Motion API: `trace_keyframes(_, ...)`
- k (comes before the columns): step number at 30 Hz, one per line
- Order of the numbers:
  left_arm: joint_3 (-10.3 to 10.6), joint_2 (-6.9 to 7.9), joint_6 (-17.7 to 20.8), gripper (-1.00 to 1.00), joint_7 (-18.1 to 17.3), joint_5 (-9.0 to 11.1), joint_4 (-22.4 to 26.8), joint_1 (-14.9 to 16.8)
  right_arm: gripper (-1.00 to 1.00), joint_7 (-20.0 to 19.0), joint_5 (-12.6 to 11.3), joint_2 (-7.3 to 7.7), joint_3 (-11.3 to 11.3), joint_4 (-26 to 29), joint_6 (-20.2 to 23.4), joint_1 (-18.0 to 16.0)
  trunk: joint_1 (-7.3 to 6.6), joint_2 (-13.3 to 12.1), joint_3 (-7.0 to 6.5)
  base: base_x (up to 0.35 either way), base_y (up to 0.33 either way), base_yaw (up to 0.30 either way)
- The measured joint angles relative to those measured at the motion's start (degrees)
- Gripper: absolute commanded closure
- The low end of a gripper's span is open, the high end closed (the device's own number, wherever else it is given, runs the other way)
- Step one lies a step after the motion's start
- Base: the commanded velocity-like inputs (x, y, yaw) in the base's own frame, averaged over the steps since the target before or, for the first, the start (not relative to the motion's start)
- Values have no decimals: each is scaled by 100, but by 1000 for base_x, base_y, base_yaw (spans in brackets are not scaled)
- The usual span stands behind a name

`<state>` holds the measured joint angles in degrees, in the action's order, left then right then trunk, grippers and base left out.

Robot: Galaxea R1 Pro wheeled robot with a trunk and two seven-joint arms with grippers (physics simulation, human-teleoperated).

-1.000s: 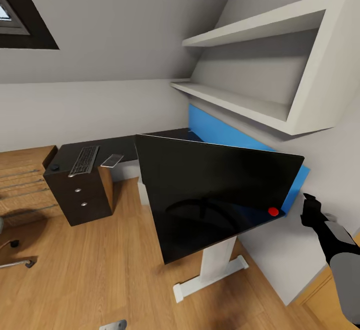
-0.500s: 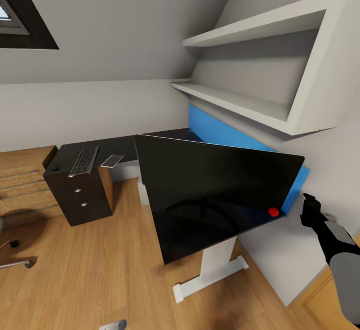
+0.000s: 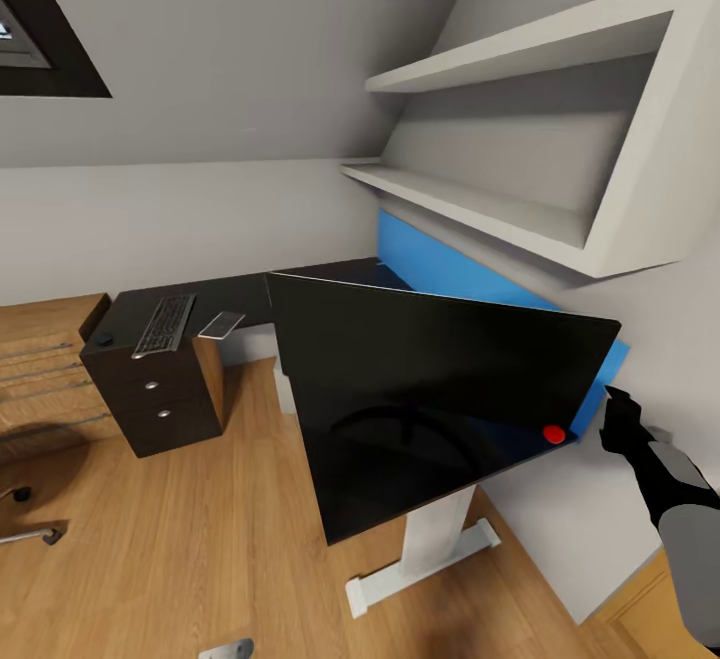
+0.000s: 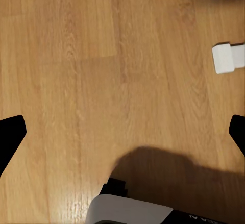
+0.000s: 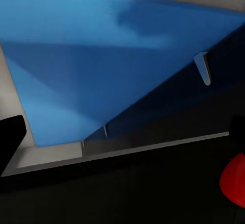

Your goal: In the bedroom, organize the workspace by keeping the computer under the desk, ensuring the monitor is on the desk, placing the keyboard on the desk next to the monitor, placing the mouse on the desk next to the keyboard, moving the folder from the swivel chair onto the desk next to the mouse, stacking the notebook on top of the folder with the pen on top of the notebook, and positioning the swivel chair next to the desk.

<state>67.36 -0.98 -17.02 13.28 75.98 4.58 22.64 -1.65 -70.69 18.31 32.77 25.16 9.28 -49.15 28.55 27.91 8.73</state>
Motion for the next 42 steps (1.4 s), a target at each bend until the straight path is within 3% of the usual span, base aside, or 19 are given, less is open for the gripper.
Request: trace_keyframes(42,0,0,4,-100,3,4,0,0,-100,5,2,8,0,0,-12,0,0,0,0,54,-12,0)
